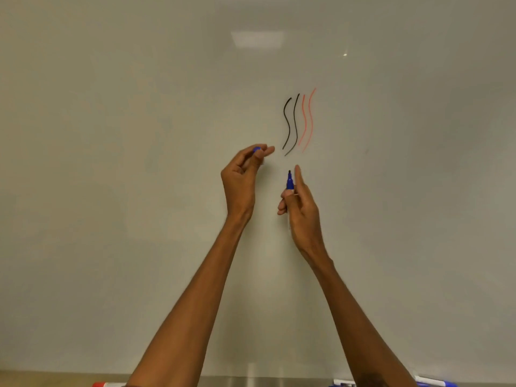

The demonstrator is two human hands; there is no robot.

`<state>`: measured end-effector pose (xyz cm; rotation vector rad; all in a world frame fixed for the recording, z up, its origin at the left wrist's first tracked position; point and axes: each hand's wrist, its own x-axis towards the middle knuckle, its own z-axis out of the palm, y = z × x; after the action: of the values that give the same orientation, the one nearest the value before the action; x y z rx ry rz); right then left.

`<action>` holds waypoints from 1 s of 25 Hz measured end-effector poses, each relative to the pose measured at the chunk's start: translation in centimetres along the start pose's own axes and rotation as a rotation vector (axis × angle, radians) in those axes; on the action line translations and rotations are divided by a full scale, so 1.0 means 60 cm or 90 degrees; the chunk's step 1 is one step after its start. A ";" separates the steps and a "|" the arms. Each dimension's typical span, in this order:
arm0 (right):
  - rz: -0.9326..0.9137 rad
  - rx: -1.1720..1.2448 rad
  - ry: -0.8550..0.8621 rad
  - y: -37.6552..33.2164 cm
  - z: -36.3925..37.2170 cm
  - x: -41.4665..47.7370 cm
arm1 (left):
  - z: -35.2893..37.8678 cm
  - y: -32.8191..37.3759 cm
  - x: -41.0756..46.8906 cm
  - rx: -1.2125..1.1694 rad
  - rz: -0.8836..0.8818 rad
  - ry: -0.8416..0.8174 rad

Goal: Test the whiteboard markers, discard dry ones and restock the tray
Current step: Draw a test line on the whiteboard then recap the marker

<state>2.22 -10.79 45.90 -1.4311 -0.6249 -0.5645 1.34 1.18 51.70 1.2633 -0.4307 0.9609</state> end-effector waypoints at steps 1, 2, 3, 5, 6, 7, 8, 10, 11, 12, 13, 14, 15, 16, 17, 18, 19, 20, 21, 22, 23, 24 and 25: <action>-0.007 0.028 0.023 -0.013 -0.013 0.013 | 0.005 0.007 0.015 0.019 0.030 0.010; -0.010 0.055 0.047 -0.027 -0.024 0.024 | 0.009 0.010 0.031 0.040 0.056 0.011; -0.009 0.085 0.070 -0.042 -0.032 0.035 | 0.014 0.009 0.047 0.070 0.083 0.005; -0.003 0.153 0.105 -0.061 -0.046 0.056 | 0.022 -0.004 0.080 0.152 0.145 -0.005; 0.002 0.188 0.115 -0.064 -0.053 0.065 | 0.026 -0.015 0.095 0.186 0.175 -0.008; 0.011 0.225 0.119 -0.067 -0.060 0.073 | 0.029 -0.027 0.109 0.208 0.201 -0.009; 0.024 0.262 0.118 -0.069 -0.067 0.080 | 0.030 -0.038 0.119 0.221 0.218 -0.008; 0.051 0.339 0.091 -0.069 -0.085 0.089 | 0.029 -0.058 0.131 0.226 0.225 -0.008; 0.057 0.370 0.072 -0.065 -0.093 0.093 | 0.029 -0.068 0.133 0.235 0.233 -0.005; 0.052 0.385 0.053 -0.059 -0.099 0.096 | 0.029 -0.076 0.135 0.258 0.252 0.004; 0.036 0.383 0.036 -0.054 -0.102 0.098 | 0.028 -0.082 0.135 0.295 0.279 0.017; 0.016 0.365 0.029 -0.049 -0.104 0.101 | 0.027 -0.087 0.136 0.333 0.308 0.032; -0.004 0.343 0.035 -0.045 -0.103 0.105 | 0.027 -0.092 0.136 0.361 0.331 0.043; -0.020 0.323 0.052 -0.044 -0.101 0.111 | 0.027 -0.096 0.137 0.373 0.343 0.049; -0.030 0.307 0.076 -0.045 -0.099 0.117 | 0.028 -0.099 0.138 0.376 0.350 0.050; -0.040 0.291 0.104 -0.050 -0.096 0.123 | 0.027 -0.101 0.140 0.376 0.355 0.050; -0.052 0.264 0.137 -0.055 -0.095 0.132 | 0.026 -0.104 0.141 0.377 0.359 0.050; -0.066 0.220 0.169 -0.060 -0.094 0.142 | 0.026 -0.105 0.141 0.379 0.361 0.051; -0.082 0.169 0.193 -0.064 -0.093 0.153 | 0.026 -0.106 0.141 0.381 0.360 0.051; -0.099 0.121 0.209 -0.069 -0.091 0.164 | 0.026 -0.105 0.140 0.382 0.359 0.052; -0.117 0.082 0.215 -0.074 -0.088 0.174 | 0.027 -0.105 0.140 0.381 0.362 0.055; -0.136 0.047 0.221 -0.080 -0.085 0.183 | 0.027 -0.104 0.140 0.381 0.370 0.060; -0.160 0.016 0.229 -0.085 -0.083 0.191 | 0.027 -0.105 0.141 0.380 0.380 0.065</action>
<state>7.21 -15.89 57.36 -1.1953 -0.5223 -0.9833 11.44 2.79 54.67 1.6463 -0.4683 1.7436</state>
